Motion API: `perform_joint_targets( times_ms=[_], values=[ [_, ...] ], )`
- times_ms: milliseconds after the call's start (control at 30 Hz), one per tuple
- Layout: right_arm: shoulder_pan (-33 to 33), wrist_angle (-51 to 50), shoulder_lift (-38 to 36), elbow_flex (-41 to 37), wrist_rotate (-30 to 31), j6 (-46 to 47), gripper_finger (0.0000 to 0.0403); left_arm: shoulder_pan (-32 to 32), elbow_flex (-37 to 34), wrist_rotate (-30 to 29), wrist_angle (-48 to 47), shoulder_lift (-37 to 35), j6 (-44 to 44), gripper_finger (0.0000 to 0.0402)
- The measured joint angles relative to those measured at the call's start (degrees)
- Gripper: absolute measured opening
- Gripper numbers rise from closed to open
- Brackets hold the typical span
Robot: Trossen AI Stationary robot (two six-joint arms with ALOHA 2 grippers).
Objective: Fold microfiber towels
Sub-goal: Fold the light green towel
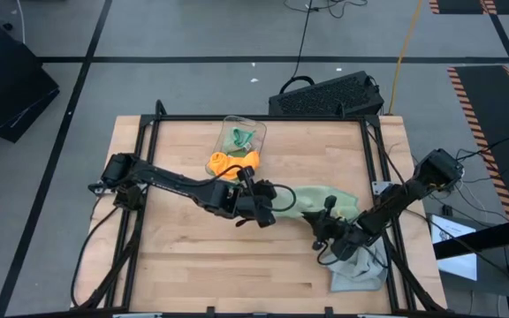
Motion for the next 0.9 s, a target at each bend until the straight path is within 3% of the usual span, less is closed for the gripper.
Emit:
perform_joint_targets(
  times_ms=[167, 333, 467, 567, 700, 900],
  values=[
    [0.0, 6.0, -4.7, 0.0, -0.5, -3.5, 0.0017, -0.1, 0.0, 2.4, -0.1, 0.0, -0.7, 0.004],
    [0.0, 5.5, -14.5, 0.0, -1.4, -7.3, 0.0004, -2.1, 0.0, 7.1, -1.2, 0.0, -1.1, 0.0086],
    [-0.1, 3.6, -22.4, 0.0, -1.4, -10.7, 0.0008, -4.7, -0.4, 6.2, -1.2, 0.4, -2.0, 0.0133],
    [-0.3, 2.8, -27.2, 0.0, -1.4, -13.2, 0.0007, -6.9, -2.7, 1.7, 1.6, 0.6, -0.7, 0.016],
    [-1.6, 2.1, -31.4, 0.0, -1.4, -15.2, 0.0005, -9.5, -7.9, -3.8, 16.3, 0.6, 6.7, 0.0178],
    [-4.5, 2.4, -33.5, 0.0, -1.6, -16.0, 0.0005, -12.3, -15.7, -9.8, 49.2, 3.5, 28.0, 0.018]
  ],
)
